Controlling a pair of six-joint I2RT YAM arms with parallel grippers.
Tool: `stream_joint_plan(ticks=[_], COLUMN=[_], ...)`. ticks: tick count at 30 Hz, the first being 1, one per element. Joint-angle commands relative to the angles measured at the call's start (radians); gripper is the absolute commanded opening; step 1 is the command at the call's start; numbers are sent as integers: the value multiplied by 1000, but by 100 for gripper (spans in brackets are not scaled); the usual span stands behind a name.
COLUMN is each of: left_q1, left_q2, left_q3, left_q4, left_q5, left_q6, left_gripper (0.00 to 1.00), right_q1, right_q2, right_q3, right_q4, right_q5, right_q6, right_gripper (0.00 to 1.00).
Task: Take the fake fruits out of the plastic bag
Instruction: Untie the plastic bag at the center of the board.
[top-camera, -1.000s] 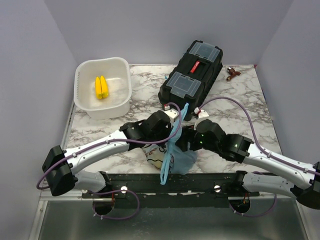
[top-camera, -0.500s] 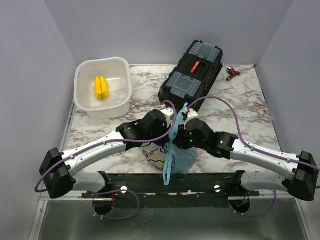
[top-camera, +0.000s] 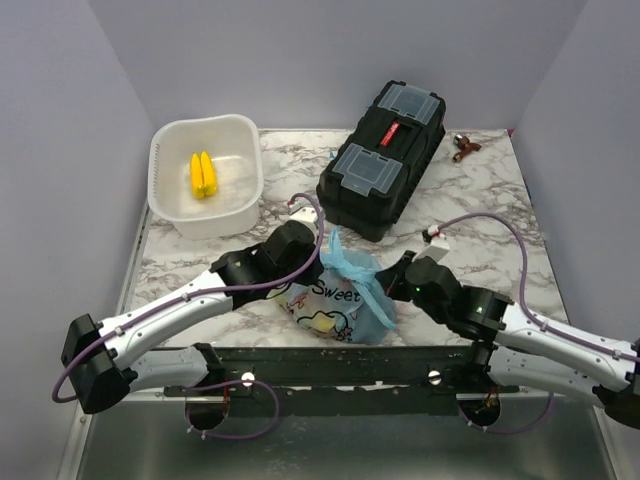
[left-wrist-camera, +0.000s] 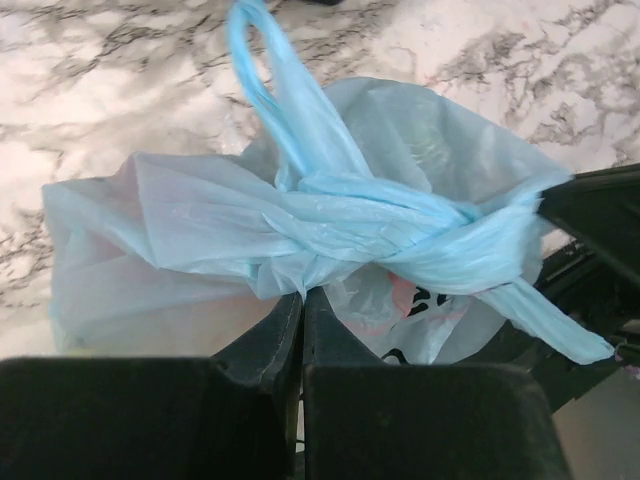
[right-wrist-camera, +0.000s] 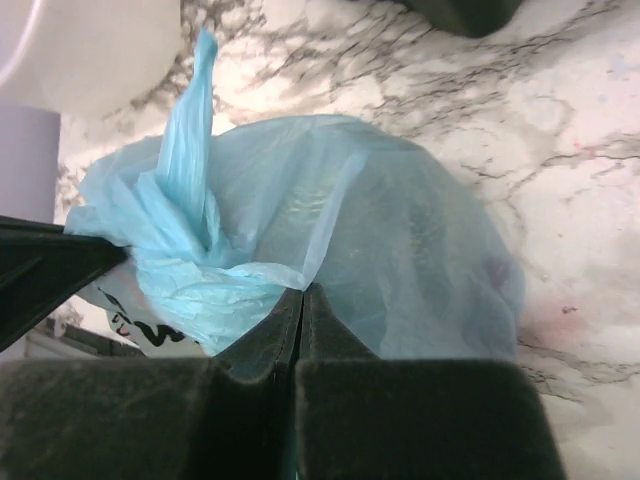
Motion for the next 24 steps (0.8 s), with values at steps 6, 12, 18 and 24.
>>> stream_joint_plan(ticks=[6,12,18,24], left_q1=[27,28,29,28], left_q2=[-91,-65,-52,-38], left_q3=[-82,-62,-51,-33], left_q4=[32,20,33,20], left_q5=[-13,7,23,35], left_q6=[-25,-14,-11,-8], left_gripper=[0,0,0,0], right_q1=[-5,-5,-5,-2], right_q2=[-93,2,127,233], right_q3=[19,189,293,331], right_q4=[-31,-136,-174,-186], right_q5=[98,-137,-442,-363], right_q6=[-178,-525,-752,-827], right_gripper=[1,38,97,97])
